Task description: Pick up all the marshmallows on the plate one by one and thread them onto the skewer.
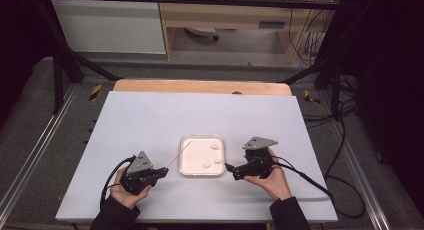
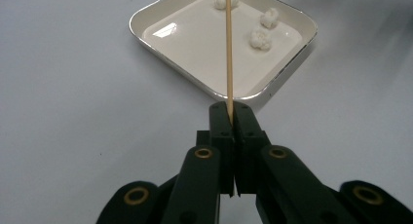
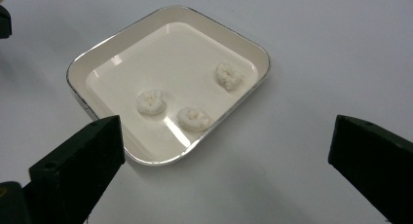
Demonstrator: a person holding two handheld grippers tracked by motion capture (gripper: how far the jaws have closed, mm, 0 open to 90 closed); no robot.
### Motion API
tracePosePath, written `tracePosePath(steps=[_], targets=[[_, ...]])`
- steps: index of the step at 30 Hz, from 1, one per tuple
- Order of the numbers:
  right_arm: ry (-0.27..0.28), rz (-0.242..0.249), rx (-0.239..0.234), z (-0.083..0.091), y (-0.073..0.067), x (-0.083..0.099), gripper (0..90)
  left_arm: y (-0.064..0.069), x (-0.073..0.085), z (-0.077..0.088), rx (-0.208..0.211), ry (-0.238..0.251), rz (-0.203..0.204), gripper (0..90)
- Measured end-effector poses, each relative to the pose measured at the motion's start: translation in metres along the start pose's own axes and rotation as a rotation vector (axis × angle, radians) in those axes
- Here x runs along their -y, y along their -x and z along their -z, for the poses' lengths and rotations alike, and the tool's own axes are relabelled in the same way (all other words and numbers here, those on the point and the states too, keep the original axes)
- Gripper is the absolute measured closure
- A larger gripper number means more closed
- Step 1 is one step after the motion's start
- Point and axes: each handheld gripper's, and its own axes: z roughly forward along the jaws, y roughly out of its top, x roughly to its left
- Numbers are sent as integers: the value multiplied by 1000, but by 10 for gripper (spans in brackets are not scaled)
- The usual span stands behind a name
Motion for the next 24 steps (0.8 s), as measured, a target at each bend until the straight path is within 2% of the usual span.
tracePosePath(steps=[9, 20, 24], targets=[[4, -36, -22, -26, -9, -14, 10, -4, 6, 1, 7, 6, 21, 885], [-19, -21, -33, -47, -18, -22, 27, -7, 8, 1, 7, 13, 35, 885], [-9, -28, -55, -54, -21, -23, 69, -6, 8, 0, 9, 10, 33, 885]])
